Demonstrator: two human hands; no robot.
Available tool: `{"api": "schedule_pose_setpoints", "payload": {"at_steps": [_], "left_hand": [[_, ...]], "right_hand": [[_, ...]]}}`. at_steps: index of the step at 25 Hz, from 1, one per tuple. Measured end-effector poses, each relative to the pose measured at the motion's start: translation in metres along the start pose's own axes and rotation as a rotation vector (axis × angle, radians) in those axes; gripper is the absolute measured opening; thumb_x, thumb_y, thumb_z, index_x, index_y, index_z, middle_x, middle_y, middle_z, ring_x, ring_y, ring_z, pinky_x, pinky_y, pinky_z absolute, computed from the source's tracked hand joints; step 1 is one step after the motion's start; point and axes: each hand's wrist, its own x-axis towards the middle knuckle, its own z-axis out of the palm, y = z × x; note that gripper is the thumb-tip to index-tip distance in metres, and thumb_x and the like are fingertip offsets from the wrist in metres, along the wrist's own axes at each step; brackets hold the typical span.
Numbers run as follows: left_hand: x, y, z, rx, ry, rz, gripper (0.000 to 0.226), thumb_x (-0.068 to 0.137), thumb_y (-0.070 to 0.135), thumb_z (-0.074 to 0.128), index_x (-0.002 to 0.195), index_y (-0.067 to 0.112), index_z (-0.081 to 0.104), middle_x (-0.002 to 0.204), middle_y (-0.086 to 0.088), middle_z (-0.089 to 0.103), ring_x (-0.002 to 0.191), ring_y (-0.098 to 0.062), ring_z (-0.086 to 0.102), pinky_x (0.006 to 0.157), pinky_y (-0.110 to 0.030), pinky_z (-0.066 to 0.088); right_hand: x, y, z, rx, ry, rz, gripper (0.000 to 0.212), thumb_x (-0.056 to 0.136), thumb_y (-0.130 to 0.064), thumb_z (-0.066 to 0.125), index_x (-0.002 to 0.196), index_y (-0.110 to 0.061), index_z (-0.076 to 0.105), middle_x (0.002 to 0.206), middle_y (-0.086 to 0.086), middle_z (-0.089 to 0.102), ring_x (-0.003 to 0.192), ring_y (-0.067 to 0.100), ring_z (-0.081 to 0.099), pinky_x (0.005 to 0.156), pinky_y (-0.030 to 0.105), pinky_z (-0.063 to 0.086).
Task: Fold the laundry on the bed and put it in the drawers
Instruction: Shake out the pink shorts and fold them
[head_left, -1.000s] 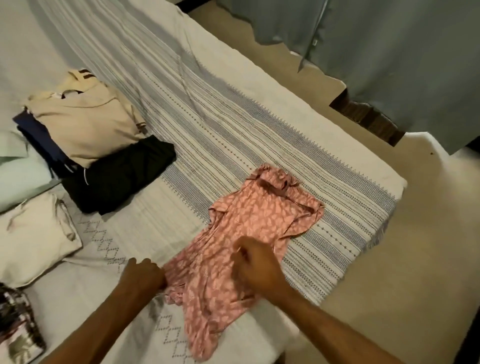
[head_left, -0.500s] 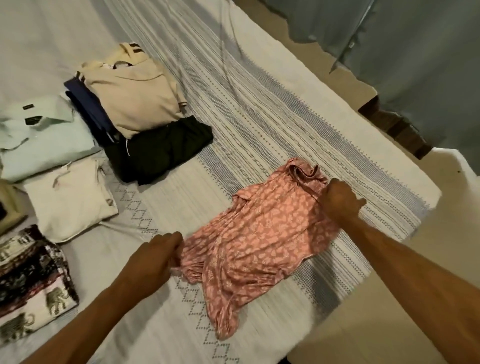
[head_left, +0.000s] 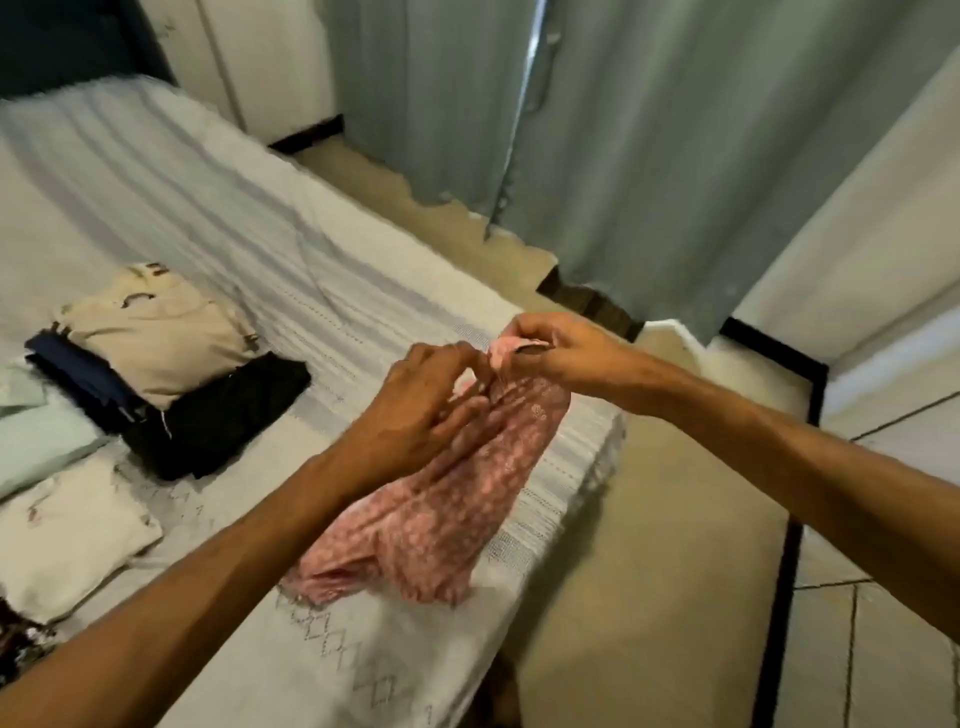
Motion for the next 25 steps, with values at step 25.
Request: {"api": "schedule_pose_setpoints", "payload": {"at_steps": [25], "left_hand": [[0.015,0.286,-0.065,0.172,-0.301,-0.354,0.018,0.088,0.028,0.068,0.097,0.013,0.064,0.089,-0.008,0.072,0.069,-0.022,0.073,0.06,-0.035,0.062]], "right_hand": [[-0.423,-0.093,-0.099,-0.732,0.269,0.726,0.017,0.097,-0.031,0.067,0.113,-0.029,0.071,0.087,-0.003,0.074,0.068,0.012,0.075,0.064,0.026,0.063]]}}
